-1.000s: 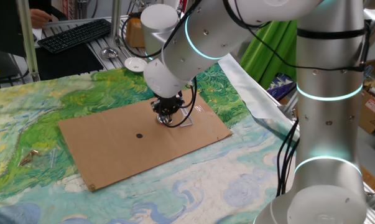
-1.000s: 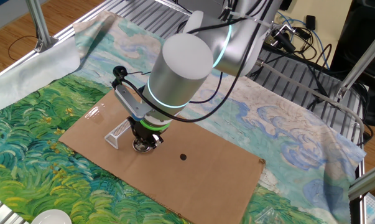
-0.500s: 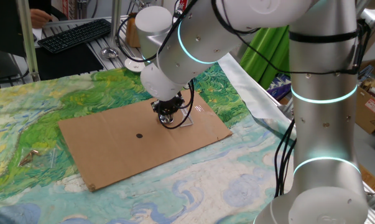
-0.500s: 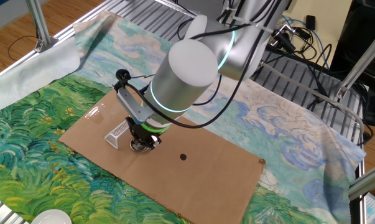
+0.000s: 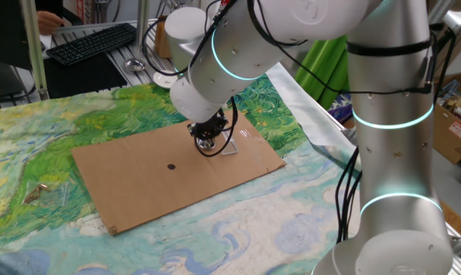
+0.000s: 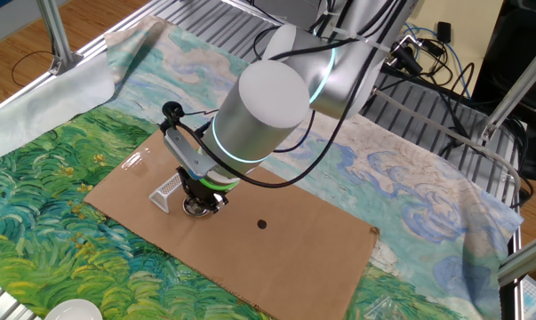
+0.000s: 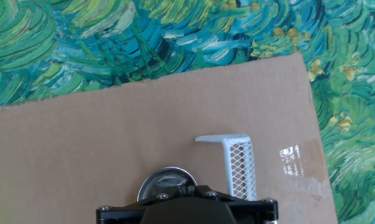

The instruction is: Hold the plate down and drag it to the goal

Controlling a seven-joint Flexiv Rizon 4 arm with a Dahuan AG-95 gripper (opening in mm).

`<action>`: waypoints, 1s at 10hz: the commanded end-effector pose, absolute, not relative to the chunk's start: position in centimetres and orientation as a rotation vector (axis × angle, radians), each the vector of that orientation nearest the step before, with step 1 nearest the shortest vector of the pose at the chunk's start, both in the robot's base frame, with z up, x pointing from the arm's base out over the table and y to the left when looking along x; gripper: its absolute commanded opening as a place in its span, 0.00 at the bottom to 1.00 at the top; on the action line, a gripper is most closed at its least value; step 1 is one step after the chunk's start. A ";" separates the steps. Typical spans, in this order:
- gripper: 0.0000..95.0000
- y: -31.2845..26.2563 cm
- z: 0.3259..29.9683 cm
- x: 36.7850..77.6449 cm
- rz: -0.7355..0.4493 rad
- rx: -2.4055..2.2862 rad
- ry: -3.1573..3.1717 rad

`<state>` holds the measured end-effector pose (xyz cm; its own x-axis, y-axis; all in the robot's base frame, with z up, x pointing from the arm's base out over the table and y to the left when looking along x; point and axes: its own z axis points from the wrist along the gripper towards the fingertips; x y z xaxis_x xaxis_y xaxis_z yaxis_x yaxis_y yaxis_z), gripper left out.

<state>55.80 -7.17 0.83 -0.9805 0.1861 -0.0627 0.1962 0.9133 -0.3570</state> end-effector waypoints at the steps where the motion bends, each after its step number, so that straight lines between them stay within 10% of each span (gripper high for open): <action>1: 0.00 -7.2 0.9 55.7 -0.566 0.306 3.056; 10: 0.00 -7.9 0.9 55.9 -0.634 0.308 3.043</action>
